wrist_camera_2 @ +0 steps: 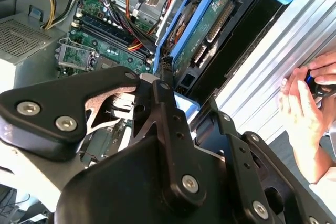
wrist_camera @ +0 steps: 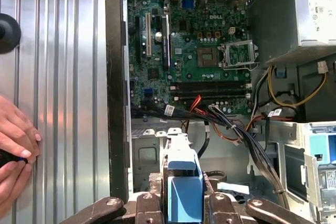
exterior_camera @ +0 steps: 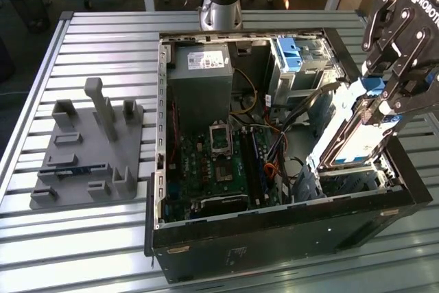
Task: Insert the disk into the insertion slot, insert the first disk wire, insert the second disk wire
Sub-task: 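Insert the disk into the insertion slot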
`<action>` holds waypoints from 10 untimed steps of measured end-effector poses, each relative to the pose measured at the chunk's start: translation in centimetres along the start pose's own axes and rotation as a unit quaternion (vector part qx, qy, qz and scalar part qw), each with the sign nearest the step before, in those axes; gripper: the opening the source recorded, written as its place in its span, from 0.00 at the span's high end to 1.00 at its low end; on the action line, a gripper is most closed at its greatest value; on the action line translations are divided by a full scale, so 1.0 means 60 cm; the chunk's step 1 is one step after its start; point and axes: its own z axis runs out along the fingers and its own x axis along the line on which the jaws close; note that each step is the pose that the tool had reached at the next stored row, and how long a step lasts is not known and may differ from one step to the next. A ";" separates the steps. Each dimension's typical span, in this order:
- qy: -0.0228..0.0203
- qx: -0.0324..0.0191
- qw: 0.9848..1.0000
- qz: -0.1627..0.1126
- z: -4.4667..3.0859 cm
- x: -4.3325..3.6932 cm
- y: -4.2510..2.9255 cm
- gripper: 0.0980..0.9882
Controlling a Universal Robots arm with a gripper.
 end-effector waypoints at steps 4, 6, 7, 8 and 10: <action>0.001 -0.001 1.000 -0.006 0.004 0.000 0.000 0.70; 0.001 -0.002 1.000 -0.007 0.008 0.000 -0.001 0.70; 0.001 -0.003 1.000 -0.008 0.010 0.000 -0.001 0.70; 0.001 -0.004 1.000 -0.008 0.013 0.000 -0.001 0.70; 0.001 -0.006 1.000 -0.009 0.018 0.000 -0.001 0.70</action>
